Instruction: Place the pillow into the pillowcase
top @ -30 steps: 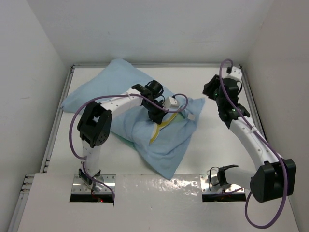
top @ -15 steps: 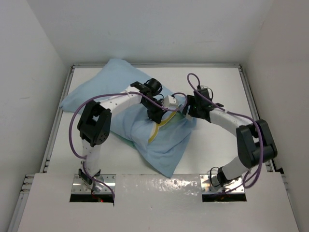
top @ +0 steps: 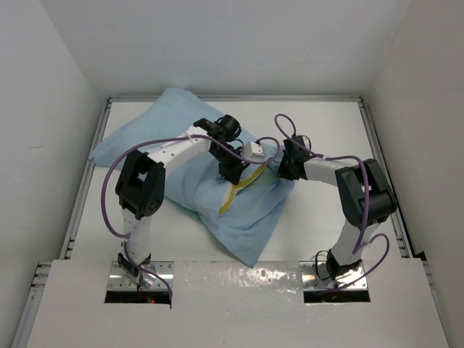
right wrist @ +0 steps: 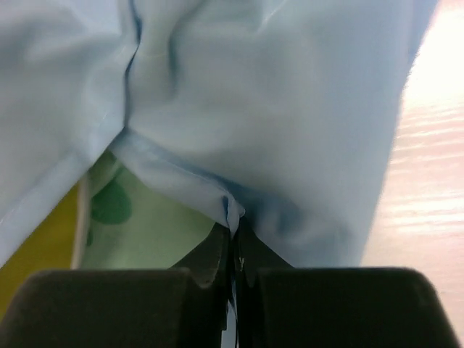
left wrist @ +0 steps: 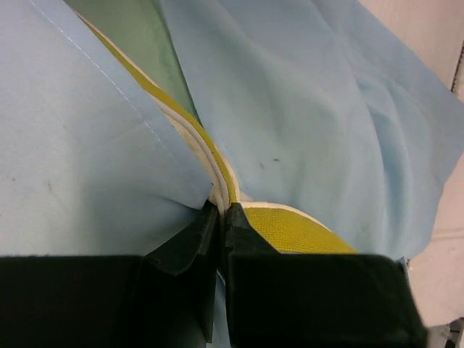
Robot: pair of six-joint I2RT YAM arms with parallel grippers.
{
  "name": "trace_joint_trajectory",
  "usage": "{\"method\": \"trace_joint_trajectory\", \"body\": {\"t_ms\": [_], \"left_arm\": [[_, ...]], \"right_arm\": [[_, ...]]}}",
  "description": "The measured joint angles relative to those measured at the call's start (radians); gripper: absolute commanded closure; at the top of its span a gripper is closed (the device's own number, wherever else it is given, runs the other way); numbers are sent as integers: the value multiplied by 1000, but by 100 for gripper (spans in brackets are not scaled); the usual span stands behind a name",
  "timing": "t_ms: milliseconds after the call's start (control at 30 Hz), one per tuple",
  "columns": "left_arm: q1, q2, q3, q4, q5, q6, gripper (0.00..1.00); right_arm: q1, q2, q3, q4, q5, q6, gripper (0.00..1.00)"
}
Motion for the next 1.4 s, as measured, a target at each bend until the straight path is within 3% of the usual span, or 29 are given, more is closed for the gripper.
{"method": "trace_joint_trajectory", "body": {"t_ms": [233,433,767,900,1000,1133,1167,1200,1233,1300,1333,1400], "left_arm": [[12,-5,40,-127,42,137,100],[11,-14,-22,-113,42,191,100],[11,55,33,50,-17,-51,96],[11,82,61,121,-55,-180,80],[11,82,68,175,-101,-254,52],[11,82,74,263,-188,-328,40],[11,84,76,279,-216,-345,40],[13,91,90,287,-239,-361,34],[15,101,109,294,-253,-369,32],[27,126,162,311,-266,-391,29],[36,130,179,317,-268,-396,7],[57,126,189,321,-264,-404,6]], "right_arm": [[-113,-8,2,-9,54,77,100],[-120,-151,2,-10,69,60,100],[-94,-470,-77,45,-139,-24,100],[-97,-480,-58,0,-277,-87,100],[-100,-441,6,-71,-366,-132,100],[-107,-353,145,-150,-432,-181,100],[-109,-328,187,-168,-432,-193,67],[-114,-294,239,-195,-433,-200,42],[-121,-256,303,-231,-433,-209,28],[-135,-166,453,-309,-402,-238,16],[-141,-126,525,-351,-380,-250,1],[-149,-83,596,-366,-333,-264,1]]}}
